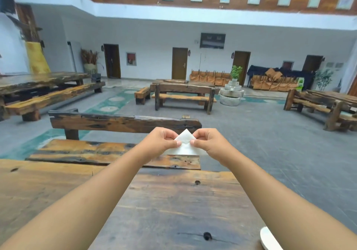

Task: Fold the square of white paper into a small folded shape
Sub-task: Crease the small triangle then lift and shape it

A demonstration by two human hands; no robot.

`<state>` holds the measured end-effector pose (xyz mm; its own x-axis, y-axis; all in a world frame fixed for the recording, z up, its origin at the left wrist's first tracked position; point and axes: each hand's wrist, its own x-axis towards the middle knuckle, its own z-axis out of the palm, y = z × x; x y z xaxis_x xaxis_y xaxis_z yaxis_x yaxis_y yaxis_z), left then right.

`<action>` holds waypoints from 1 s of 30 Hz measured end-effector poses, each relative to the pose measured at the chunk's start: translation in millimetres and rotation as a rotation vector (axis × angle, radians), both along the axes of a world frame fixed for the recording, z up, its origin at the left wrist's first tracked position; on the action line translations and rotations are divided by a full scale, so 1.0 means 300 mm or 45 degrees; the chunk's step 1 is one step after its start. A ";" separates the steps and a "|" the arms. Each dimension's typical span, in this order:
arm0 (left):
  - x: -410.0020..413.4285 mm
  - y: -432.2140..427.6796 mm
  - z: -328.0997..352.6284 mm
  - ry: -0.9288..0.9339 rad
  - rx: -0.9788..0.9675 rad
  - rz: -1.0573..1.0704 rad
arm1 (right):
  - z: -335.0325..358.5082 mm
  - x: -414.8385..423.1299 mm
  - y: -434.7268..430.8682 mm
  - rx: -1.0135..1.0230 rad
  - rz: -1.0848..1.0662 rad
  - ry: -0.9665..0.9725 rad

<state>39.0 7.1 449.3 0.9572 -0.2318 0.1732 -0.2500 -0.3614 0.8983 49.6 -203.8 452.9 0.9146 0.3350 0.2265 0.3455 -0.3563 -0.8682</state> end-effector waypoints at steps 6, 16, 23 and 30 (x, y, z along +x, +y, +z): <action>0.001 -0.012 0.128 -0.067 -0.016 -0.029 | 0.115 -0.004 -0.009 0.027 0.000 -0.083; 0.003 -0.080 0.129 -0.054 0.017 -0.121 | 0.104 -0.032 -0.084 0.021 -0.073 -0.089; 0.033 -0.328 0.071 -0.013 0.031 -0.250 | 0.050 -0.070 -0.320 -0.013 -0.268 -0.035; 0.090 -0.624 -0.057 0.147 -0.038 -0.453 | -0.066 -0.091 -0.600 -0.007 -0.436 0.076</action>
